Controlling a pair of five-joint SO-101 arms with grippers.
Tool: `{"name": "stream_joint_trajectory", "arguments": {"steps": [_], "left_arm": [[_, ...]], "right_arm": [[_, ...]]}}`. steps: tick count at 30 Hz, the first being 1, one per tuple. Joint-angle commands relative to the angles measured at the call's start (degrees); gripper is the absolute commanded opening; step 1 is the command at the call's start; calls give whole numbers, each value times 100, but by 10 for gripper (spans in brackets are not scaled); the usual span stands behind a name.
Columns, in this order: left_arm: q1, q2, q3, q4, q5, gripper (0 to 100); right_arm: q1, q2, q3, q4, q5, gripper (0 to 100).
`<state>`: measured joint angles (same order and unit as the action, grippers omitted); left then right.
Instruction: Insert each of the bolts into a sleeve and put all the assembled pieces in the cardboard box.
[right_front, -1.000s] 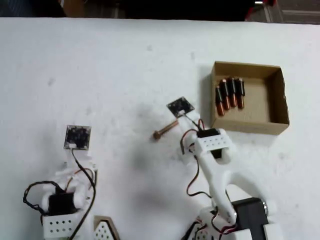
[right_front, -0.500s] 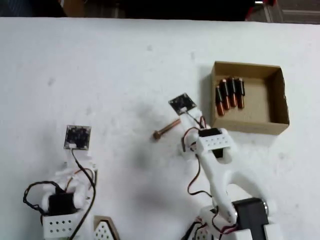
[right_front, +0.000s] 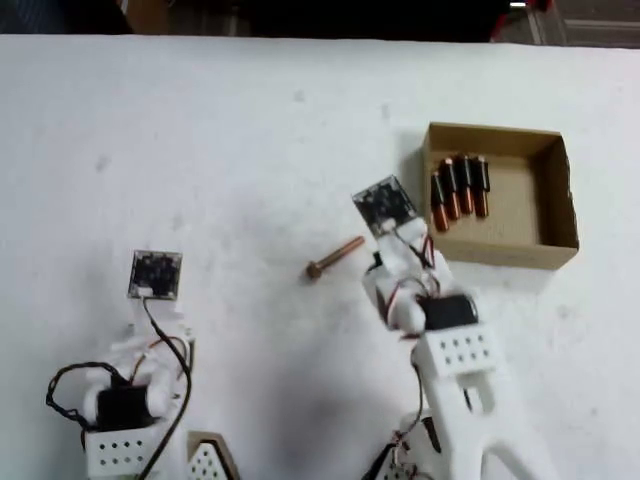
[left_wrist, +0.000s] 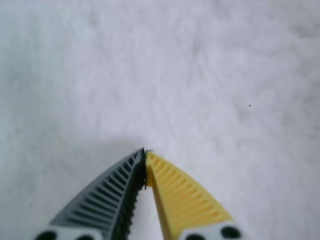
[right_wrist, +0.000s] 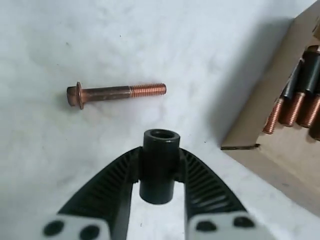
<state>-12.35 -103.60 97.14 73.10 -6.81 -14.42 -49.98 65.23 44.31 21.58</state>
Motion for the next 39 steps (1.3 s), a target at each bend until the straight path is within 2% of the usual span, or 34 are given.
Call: {"name": "stream_joint_trajectory", "arguments": {"steps": [1, 4, 8, 11, 15, 18, 21, 25, 30, 39], "left_arm": [[-40, -66, -18, 35, -70, 24], [-40, -66, -18, 35, -70, 24], [-40, -75, -18, 26, -70, 24], [-40, -75, -26, -9, -70, 24], [-75, -75, -26, -527, -79, 23], [-84, -75, -18, -730, -633, 21], [-382, -75, -70, -844, -1037, 21], [-936, -66, -633, -607, -1002, 23], [-945, -66, -1433, -176, -1415, 21], [-963, -48, -2462, 167, -1600, 20]], "right_arm": [[57, -875, 202, 40, 18, 16], [66, -1402, 448, 40, -18, 16], [75, -1956, 747, 40, -677, 16], [75, -2167, 818, 75, -721, 16], [75, -2255, 993, 40, -747, 16], [84, -2255, 1099, 40, -747, 16], [84, -2255, 1099, 40, -747, 16], [84, -2255, 1196, 31, -747, 16], [84, -2255, 1257, 31, -747, 16], [84, -2255, 1284, 31, -747, 16]]}}
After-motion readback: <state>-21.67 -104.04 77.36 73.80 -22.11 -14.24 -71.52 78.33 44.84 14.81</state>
